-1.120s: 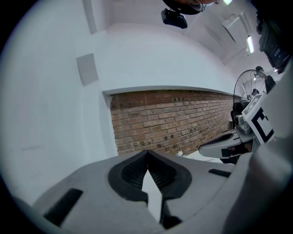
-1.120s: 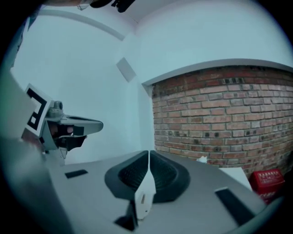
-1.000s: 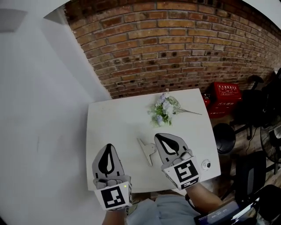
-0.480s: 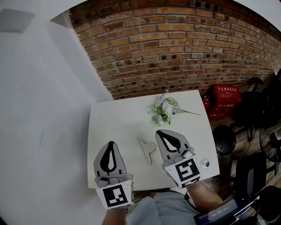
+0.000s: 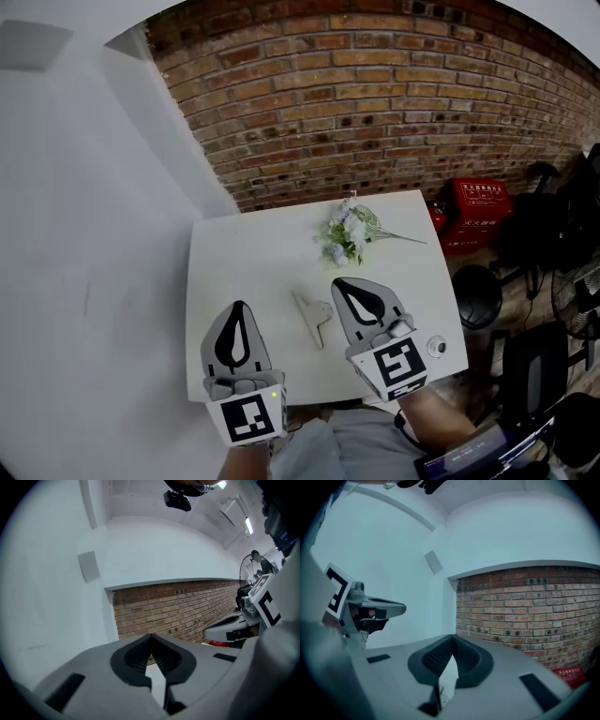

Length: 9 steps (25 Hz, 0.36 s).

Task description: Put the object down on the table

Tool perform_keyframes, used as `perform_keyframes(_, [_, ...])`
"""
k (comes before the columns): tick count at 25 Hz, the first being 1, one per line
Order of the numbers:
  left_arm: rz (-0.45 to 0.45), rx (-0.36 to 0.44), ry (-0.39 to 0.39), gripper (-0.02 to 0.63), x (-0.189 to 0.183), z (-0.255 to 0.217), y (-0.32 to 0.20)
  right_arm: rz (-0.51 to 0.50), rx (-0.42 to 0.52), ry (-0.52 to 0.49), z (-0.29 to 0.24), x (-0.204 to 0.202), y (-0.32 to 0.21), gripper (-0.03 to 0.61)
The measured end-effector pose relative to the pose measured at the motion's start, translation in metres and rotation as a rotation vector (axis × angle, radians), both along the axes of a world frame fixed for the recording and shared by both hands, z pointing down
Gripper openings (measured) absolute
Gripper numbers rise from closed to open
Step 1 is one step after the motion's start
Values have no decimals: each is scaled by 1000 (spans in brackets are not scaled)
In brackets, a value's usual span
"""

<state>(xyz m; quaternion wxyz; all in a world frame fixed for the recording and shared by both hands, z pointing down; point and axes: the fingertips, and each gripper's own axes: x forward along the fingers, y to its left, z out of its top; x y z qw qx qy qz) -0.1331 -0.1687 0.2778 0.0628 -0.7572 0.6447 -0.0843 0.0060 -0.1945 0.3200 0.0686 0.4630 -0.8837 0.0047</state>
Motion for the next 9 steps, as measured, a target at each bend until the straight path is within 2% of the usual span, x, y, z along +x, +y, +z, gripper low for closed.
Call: perform_keyframes(9, [4, -9, 3, 9, 3, 2, -3, 5, -17, -8, -1, 0, -2, 5])
